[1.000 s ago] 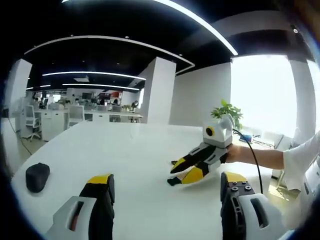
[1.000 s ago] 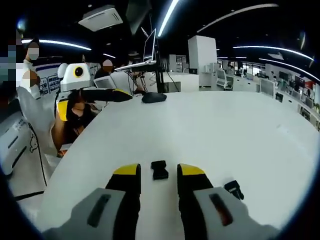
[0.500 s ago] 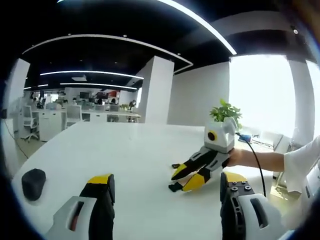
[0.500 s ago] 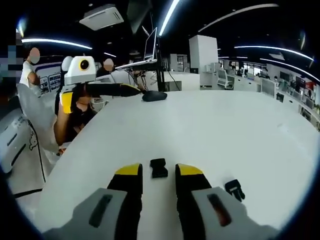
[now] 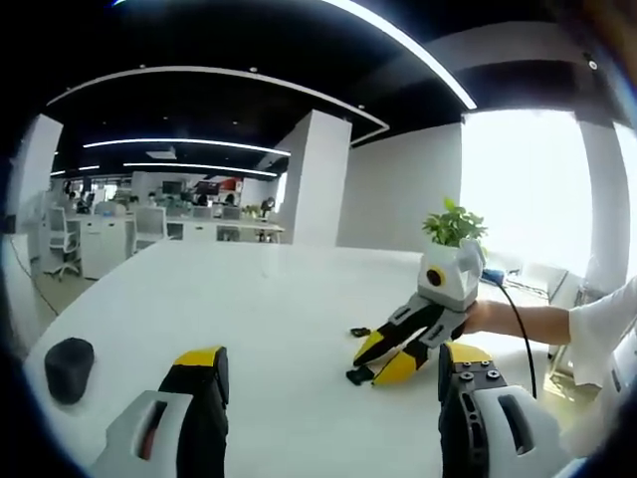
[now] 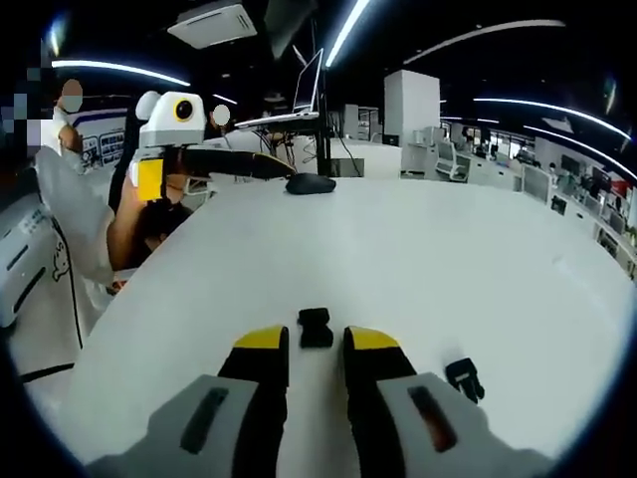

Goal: Snap the two parts of the plastic buckle together until the buckle closes and remains connected.

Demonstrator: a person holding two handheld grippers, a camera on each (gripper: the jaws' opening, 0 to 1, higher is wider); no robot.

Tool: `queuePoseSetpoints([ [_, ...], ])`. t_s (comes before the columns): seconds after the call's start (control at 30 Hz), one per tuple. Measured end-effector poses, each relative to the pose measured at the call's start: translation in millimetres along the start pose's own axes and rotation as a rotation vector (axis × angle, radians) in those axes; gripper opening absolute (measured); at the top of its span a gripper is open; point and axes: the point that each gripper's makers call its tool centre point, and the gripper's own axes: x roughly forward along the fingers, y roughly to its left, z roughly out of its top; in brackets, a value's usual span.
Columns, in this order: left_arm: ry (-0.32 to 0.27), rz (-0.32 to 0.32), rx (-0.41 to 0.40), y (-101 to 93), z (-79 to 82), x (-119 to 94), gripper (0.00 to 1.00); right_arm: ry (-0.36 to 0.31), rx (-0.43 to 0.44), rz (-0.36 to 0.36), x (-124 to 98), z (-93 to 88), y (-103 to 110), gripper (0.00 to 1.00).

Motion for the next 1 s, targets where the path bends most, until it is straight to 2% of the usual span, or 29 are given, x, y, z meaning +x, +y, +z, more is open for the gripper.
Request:
queuePoseSetpoints([
  [0.2, 0.004, 0.006, -0.008, 7.1, 3.6, 7.1, 0.88, -0.004, -0.007, -0.009, -0.6, -0.7, 0.3, 0.17],
  [0.67, 0.008, -0.022, 0.003, 1.4, 7.5, 17.9, 0.88, -0.01, -0.025, -0.023, -2.4, -2.6, -1.5, 0.11],
  [1.0, 0.022, -0.03, 0.009, -0.3, 4.9, 20.8, 0.88, -0.015, -0.012, -0.029, -2.6, -3.5, -3.4, 0.11],
])
